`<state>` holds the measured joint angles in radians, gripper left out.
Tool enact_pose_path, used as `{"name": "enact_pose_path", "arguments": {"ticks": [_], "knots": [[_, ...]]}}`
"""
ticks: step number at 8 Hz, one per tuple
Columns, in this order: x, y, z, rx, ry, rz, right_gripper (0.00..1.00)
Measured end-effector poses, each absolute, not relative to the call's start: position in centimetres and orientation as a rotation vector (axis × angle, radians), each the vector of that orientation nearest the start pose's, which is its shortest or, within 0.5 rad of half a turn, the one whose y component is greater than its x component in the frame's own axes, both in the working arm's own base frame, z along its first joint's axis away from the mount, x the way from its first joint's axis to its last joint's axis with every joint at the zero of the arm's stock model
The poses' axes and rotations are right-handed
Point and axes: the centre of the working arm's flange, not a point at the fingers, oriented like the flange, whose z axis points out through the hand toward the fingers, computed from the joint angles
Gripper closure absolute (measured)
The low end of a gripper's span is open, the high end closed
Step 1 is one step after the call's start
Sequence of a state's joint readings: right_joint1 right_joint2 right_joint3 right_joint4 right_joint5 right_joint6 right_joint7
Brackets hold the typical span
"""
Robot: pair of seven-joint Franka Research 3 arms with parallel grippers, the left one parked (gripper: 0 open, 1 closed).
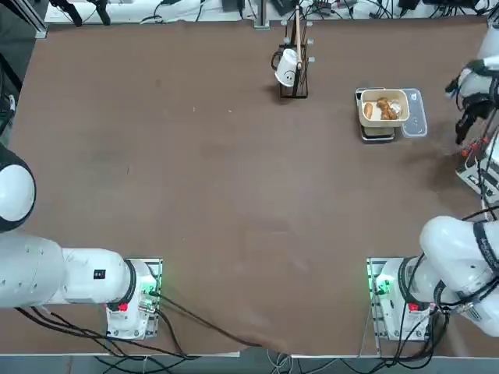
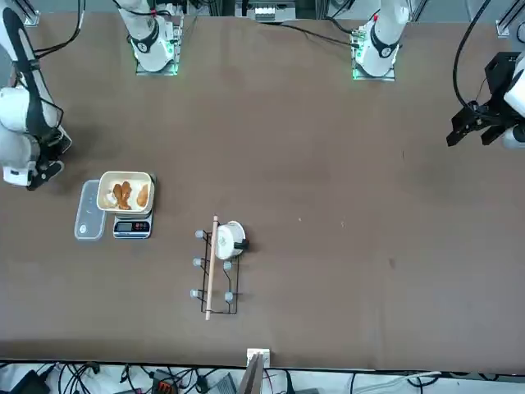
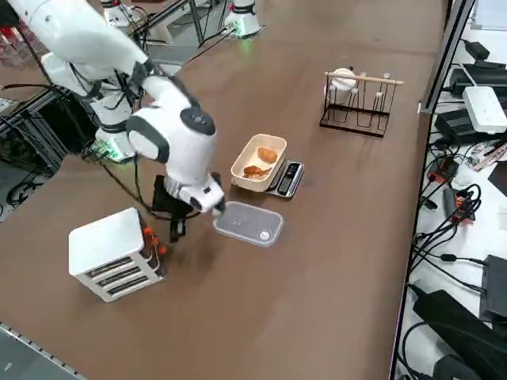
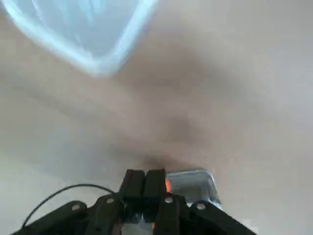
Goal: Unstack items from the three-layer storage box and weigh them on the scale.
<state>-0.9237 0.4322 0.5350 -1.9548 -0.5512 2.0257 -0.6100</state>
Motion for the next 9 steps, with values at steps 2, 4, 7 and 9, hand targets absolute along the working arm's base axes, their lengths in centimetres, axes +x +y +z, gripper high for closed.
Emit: {"name": "enact_pose_path", "arguments": {"ticks": [2, 4, 7, 9], "knots": [[58.9, -19.9, 33.4, -3.094, -0.453, 0.315, 0.92], [62.2, -14.8, 37.0, -3.124, -0.079, 0.197, 0.55], [63.3, -12.5, 39.0, -3.003, 0.266, 0.166, 0.02], [63.4, -13.8, 40.8, -2.984, 0.353, 0.184, 0.01]]}}
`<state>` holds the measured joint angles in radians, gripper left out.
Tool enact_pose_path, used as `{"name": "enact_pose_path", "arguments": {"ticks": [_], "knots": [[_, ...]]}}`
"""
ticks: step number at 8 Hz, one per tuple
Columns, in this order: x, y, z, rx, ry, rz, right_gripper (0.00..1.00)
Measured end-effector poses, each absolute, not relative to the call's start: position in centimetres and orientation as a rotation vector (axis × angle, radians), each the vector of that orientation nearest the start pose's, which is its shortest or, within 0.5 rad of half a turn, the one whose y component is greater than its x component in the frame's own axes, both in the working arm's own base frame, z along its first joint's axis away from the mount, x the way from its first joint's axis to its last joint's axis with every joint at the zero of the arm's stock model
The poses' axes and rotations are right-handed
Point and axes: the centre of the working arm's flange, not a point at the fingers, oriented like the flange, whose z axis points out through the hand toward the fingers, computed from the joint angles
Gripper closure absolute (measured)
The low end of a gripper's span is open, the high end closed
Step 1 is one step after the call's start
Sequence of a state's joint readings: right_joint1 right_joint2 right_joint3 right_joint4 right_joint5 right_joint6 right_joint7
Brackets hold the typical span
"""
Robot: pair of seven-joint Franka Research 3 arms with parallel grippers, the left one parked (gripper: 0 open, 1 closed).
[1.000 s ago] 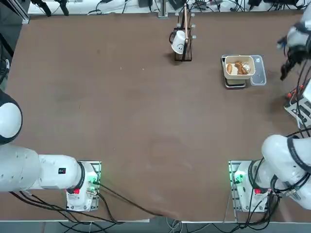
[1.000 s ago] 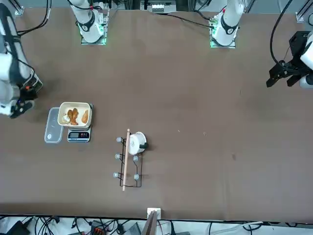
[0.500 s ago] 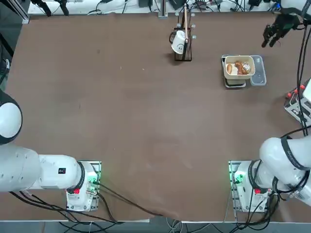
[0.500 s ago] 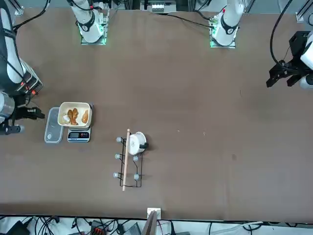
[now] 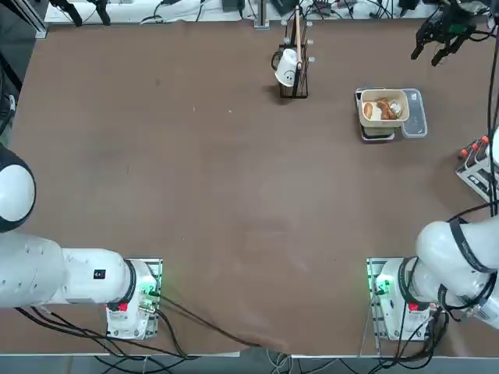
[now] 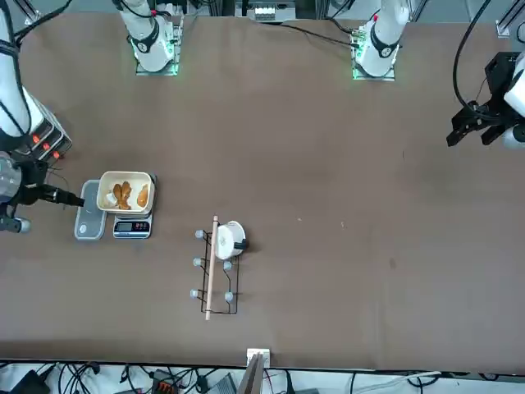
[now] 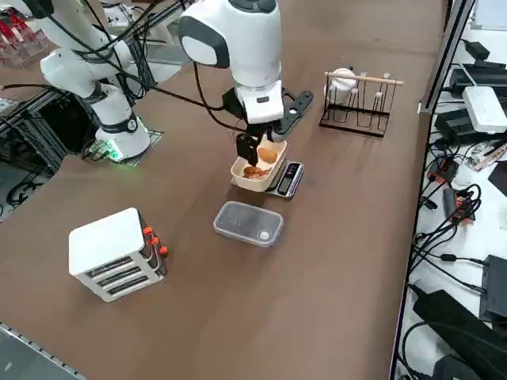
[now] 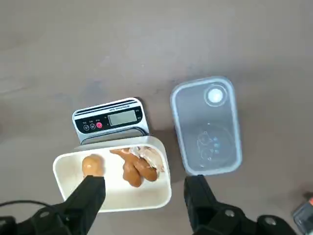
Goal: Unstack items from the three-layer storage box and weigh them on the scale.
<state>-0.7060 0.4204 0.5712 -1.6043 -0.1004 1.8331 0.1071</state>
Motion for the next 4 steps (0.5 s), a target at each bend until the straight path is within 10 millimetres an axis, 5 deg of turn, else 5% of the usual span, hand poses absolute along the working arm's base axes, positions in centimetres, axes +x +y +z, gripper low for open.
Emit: {"name": "enact_pose_path", "arguments": {"ticks": [4], "knots": [[62.1, -15.1, 44.4, -2.979, 0.432, 0.282, 0.01]]}}
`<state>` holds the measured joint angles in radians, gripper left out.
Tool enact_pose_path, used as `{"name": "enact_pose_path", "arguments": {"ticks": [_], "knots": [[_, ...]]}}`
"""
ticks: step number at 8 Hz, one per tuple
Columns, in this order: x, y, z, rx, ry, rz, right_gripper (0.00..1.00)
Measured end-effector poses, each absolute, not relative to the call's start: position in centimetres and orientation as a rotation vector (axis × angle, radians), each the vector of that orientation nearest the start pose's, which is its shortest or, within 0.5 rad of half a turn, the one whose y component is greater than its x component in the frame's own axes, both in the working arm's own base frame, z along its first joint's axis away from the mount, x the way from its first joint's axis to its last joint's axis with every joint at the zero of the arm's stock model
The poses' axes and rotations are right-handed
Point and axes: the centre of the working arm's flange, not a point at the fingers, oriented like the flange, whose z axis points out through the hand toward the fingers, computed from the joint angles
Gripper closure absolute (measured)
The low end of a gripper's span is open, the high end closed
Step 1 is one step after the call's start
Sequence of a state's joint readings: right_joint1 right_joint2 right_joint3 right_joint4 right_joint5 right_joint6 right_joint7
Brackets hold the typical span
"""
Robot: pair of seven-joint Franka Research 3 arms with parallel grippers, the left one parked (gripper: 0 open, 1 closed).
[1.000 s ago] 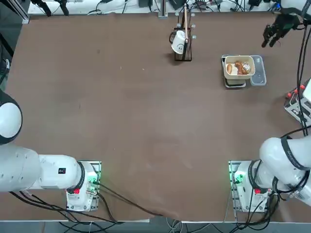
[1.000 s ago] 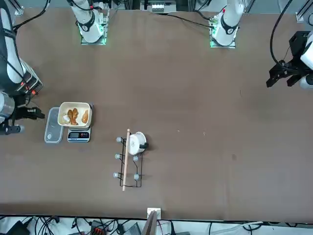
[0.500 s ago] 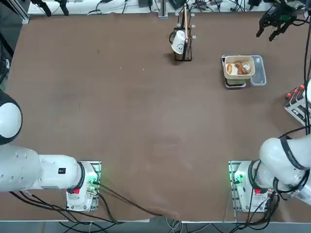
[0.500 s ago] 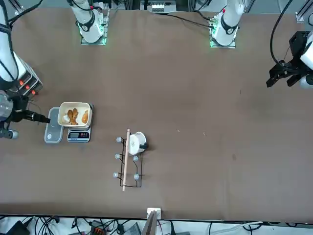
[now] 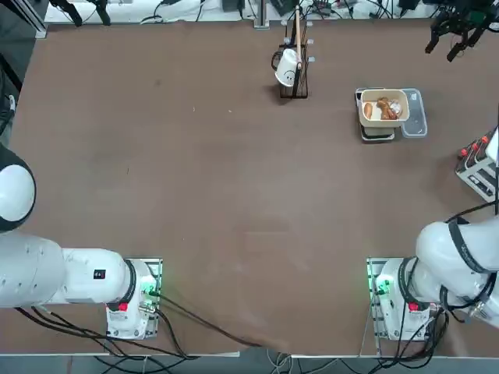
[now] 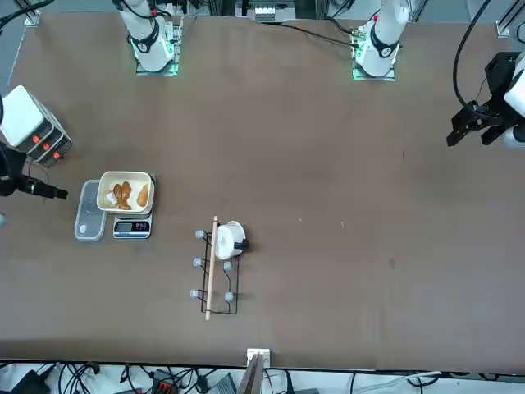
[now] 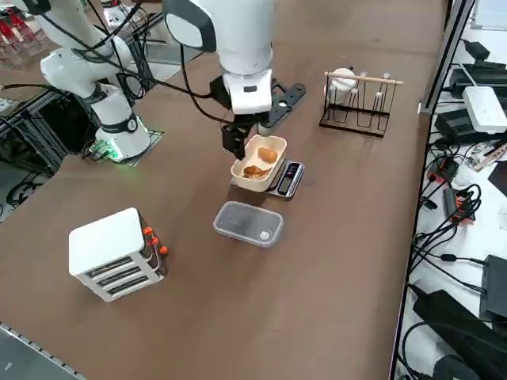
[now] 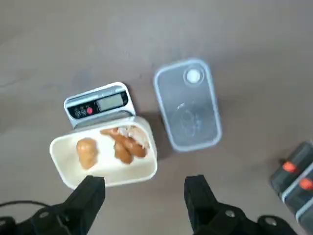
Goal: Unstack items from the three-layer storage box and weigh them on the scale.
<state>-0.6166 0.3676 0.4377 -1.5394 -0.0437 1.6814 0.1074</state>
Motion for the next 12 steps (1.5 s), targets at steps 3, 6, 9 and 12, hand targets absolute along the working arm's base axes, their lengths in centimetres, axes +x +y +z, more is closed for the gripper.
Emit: {"name": "enact_pose_path", "arguments": {"ticks": [3, 6, 9, 12], "knots": [[62.1, -9.3, 47.6, -3.045, 0.355, 0.266, 0.00], [60.7, -1.8, 53.2, -3.124, 0.177, 0.141, 0.00], [54.2, 1.9, 61.4, -3.144, 0.048, -0.084, 0.00], [53.2, 2.5, 60.9, -3.147, 0.031, -0.065, 0.00]]}}
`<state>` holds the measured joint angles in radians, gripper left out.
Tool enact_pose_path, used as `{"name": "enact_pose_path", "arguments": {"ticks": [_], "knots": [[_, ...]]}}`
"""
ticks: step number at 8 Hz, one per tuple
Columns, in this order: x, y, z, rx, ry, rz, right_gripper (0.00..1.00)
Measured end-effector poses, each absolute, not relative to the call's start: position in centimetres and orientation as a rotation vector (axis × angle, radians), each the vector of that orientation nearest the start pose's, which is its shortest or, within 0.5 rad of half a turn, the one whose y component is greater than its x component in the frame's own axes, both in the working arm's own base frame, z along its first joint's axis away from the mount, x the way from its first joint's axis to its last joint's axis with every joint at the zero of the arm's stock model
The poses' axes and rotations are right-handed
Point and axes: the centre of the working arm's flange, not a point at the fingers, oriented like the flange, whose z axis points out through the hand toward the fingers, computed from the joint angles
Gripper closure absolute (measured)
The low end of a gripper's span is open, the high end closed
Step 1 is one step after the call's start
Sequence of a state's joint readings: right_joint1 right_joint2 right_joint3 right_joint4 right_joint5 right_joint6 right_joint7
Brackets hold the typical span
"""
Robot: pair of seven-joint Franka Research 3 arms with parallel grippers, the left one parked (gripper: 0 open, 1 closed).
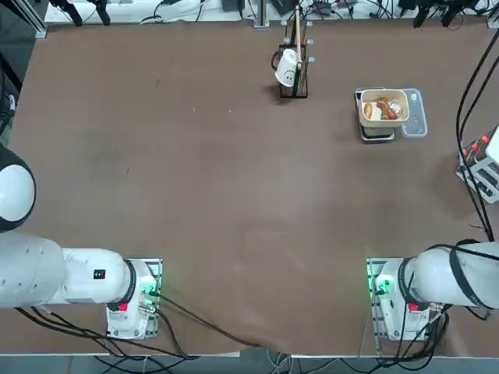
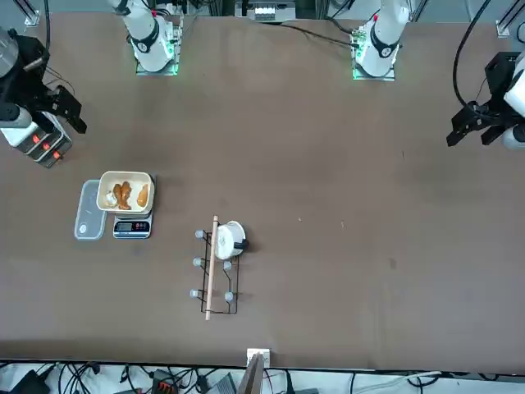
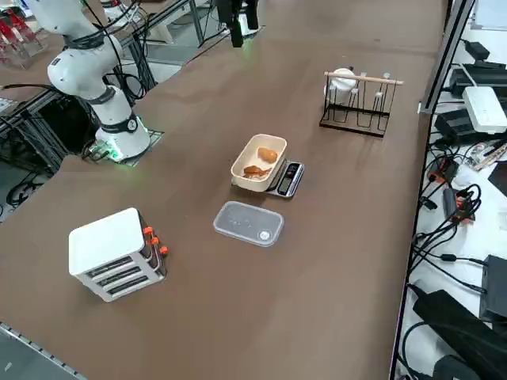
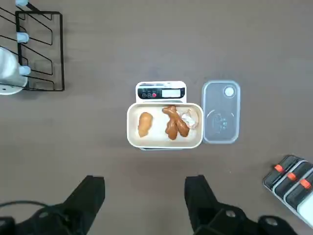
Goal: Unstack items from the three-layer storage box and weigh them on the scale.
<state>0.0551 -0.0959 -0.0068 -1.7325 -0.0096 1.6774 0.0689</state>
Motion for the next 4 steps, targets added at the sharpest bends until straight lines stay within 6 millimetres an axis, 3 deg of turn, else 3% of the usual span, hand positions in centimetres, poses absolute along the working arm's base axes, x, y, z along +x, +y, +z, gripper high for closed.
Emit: {"name": "enact_pose_path", "arguments": {"ticks": [4], "knots": [[54.3, 0.7, 60.4, -3.150, 0.082, 0.018, 0.00]]}}
